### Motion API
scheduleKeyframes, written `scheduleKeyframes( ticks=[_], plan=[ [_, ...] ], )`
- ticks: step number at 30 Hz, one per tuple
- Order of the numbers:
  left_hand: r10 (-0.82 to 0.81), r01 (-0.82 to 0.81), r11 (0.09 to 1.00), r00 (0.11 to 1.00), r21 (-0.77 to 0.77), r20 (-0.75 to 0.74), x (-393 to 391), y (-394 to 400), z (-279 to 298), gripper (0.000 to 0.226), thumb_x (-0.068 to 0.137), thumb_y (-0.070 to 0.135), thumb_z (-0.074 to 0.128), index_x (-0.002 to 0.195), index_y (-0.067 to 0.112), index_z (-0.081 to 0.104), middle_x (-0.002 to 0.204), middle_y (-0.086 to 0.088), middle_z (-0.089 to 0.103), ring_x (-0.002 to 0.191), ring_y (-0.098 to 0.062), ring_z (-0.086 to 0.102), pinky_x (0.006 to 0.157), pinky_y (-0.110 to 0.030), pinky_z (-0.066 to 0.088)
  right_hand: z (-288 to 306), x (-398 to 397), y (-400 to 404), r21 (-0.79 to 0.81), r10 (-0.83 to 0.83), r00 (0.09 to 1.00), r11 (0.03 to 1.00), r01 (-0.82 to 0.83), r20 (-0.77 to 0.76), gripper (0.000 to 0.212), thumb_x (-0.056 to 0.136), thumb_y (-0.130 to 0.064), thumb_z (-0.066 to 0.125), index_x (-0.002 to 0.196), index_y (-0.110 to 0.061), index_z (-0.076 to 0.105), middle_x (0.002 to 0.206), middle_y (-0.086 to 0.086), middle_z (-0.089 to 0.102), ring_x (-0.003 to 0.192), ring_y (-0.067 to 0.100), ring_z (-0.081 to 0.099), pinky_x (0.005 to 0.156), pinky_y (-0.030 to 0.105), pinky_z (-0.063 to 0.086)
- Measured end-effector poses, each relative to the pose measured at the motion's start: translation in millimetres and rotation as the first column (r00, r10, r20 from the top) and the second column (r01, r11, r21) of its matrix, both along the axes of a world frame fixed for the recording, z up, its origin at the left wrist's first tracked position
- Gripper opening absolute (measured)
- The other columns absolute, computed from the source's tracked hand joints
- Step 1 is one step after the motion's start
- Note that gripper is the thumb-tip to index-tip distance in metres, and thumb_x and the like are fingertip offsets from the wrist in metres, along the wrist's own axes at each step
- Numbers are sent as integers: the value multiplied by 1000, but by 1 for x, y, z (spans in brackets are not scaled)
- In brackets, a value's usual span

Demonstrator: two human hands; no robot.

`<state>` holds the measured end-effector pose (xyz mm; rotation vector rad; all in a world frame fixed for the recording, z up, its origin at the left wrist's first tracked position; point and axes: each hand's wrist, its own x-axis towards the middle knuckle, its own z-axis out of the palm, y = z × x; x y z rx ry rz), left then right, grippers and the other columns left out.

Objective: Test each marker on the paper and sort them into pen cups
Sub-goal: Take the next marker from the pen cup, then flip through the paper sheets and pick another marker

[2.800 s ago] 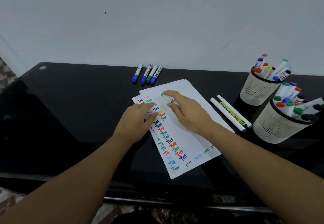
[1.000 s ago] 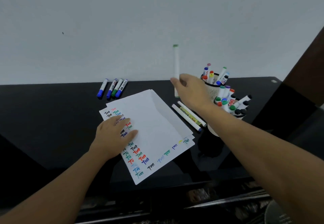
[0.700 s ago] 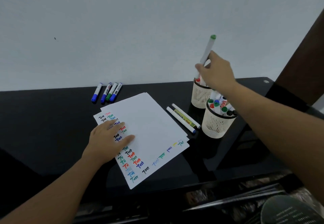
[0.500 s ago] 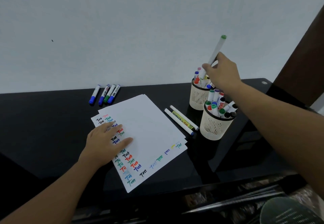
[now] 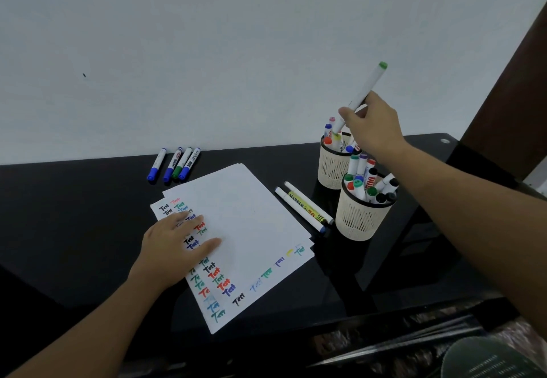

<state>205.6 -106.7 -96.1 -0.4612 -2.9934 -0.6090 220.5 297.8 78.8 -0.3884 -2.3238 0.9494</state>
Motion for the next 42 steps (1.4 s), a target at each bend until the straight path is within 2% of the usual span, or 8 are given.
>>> scheduleKeyframes(
  ticks=[6,10,16,21,28,33,38,42],
  plan=[
    [-9,9,1000,1000,0,-13,-5,-4,-4,101,67,101,29,146,41,50,158,10,37,148,-17,28,123,-49,19,-7,0,10,141,-48,993,990,32,111,35,103,-39,60,126,-12,53,96,2,65,82,20,65,78,41,57],
    [-13,13,1000,1000,-18,-13,-5,-4,-6,103,67,102,27,147,42,48,159,9,36,148,-17,29,123,-50,20,-17,-1,14,139,-44,965,990,7,260,30,99,-46,63,110,-18,58,98,1,66,89,22,65,79,41,57],
    [-12,12,1000,1000,-3,-16,-5,-3,-6,102,66,102,28,146,42,49,158,9,37,147,-17,30,123,-50,20,-16,1,14,26,-41,975,999,36,219,36,93,-46,71,109,-17,59,98,5,67,88,24,68,80,46,61],
    [-10,10,1000,999,18,-32,-6,-4,-8,100,66,102,30,143,42,53,156,9,40,146,-17,33,121,-52,25,-11,1,12,22,-33,982,999,29,188,25,91,-40,77,104,-21,67,104,-2,69,91,18,67,77,37,59],
    [-11,11,1000,999,20,-36,-5,-3,-6,99,67,100,32,143,41,54,156,9,41,145,-17,34,121,-51,25,-13,-4,15,113,-28,927,994,-15,373,23,93,-40,75,102,-19,73,101,3,73,91,20,68,83,43,61],
    [2,-1,998,1000,61,-13,-4,-3,-2,94,68,98,41,141,40,57,154,10,42,145,-17,34,121,-51,25,-5,-1,9,111,-5,959,993,-28,285,44,84,-47,81,120,-24,71,106,-2,69,95,18,66,80,40,58],
    [14,-32,970,997,241,76,1,-2,8,83,72,76,67,142,34,55,156,6,36,145,-17,30,120,-46,30,5,2,-11,214,22,984,975,-60,177,32,90,-48,73,114,-27,70,90,-8,65,90,15,64,83,39,56],
    [32,-68,944,993,324,115,-11,-15,24,84,74,67,74,146,30,52,154,2,35,137,-11,33,111,-34,34,12,2,-45,533,-9,997,846,-36,80,24,101,-46,57,114,-28,66,86,-10,60,89,16,62,92,41,44]
  ],
)
